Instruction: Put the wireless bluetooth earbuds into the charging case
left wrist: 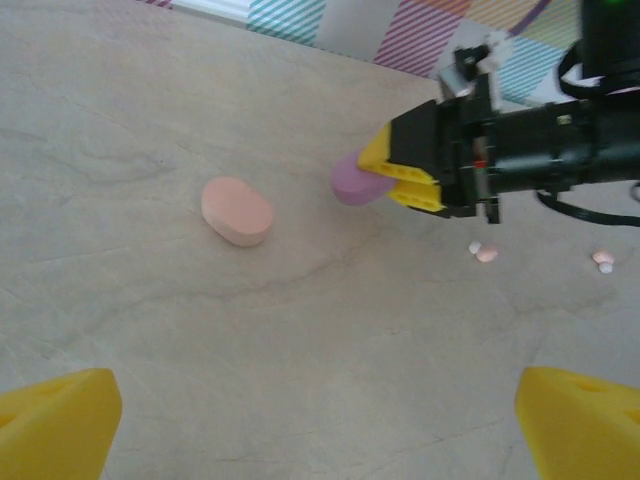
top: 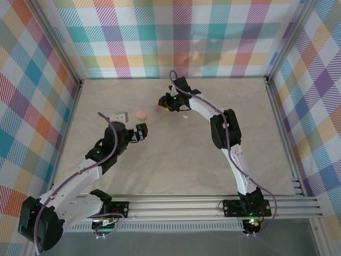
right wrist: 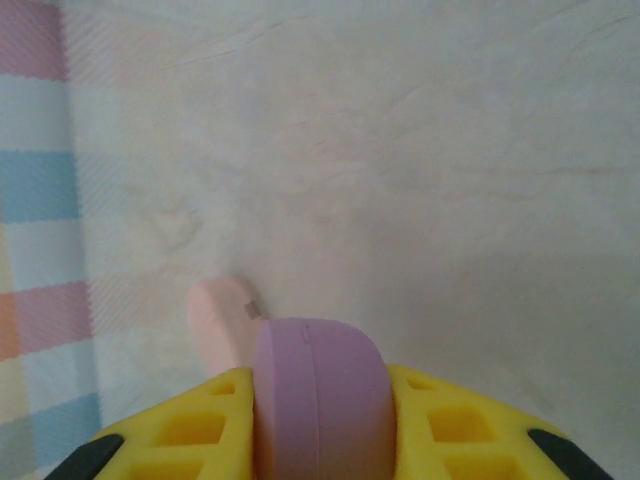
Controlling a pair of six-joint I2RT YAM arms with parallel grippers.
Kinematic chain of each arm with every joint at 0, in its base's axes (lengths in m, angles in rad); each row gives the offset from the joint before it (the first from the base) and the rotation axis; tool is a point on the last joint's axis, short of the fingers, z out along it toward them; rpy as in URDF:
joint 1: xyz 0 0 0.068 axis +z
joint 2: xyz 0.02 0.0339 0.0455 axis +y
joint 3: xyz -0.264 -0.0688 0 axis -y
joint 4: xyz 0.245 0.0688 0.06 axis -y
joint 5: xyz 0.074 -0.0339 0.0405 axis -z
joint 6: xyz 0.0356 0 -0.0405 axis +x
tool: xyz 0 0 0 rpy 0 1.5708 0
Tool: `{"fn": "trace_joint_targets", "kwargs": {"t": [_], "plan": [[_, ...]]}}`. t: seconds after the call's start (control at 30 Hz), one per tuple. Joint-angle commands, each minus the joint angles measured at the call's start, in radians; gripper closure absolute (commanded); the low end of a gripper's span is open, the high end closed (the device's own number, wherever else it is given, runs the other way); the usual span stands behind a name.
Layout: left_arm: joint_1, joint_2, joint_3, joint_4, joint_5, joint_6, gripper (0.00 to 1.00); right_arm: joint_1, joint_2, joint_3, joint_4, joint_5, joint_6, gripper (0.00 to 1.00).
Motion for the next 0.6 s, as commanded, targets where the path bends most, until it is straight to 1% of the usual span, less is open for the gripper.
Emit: {"fn": "trace_joint_targets", "kwargs": {"t": [0.0,0.1,0.17,0.3,0.37,0.43,0.57], "plan": [[0.013,-0.047,-0.011,-0.071,0.018,-0.017,0.0,0.013,0.049,0.102,-0.096,0.091,-0.022,0.73],[0.013,-0.093,-0.028,-0.098,0.017,-0.019,0.0,0.014,0.081,0.136,-0.117,0.11,-0.027,0.71],[0.015,-0.132,-0.049,-0.1,0.014,-0.021,0.0,0.016,0.084,0.141,-0.13,0.125,-0.042,0.67],[0.016,-0.177,-0.068,-0.104,0.001,-0.022,0.0,0.022,0.072,0.142,-0.178,0.179,-0.077,0.54],[0.018,-0.179,-0.063,-0.114,0.003,-0.019,0.0,0.024,0.056,0.14,-0.204,0.2,-0.09,0.47],[0.018,-0.171,-0.054,-0.126,0.007,-0.019,0.0,0.025,0.037,0.135,-0.224,0.218,-0.104,0.44],[0.035,-0.13,-0.008,-0.185,0.026,-0.042,0.0,0.03,-0.026,0.101,-0.236,0.261,-0.142,0.41]]}}
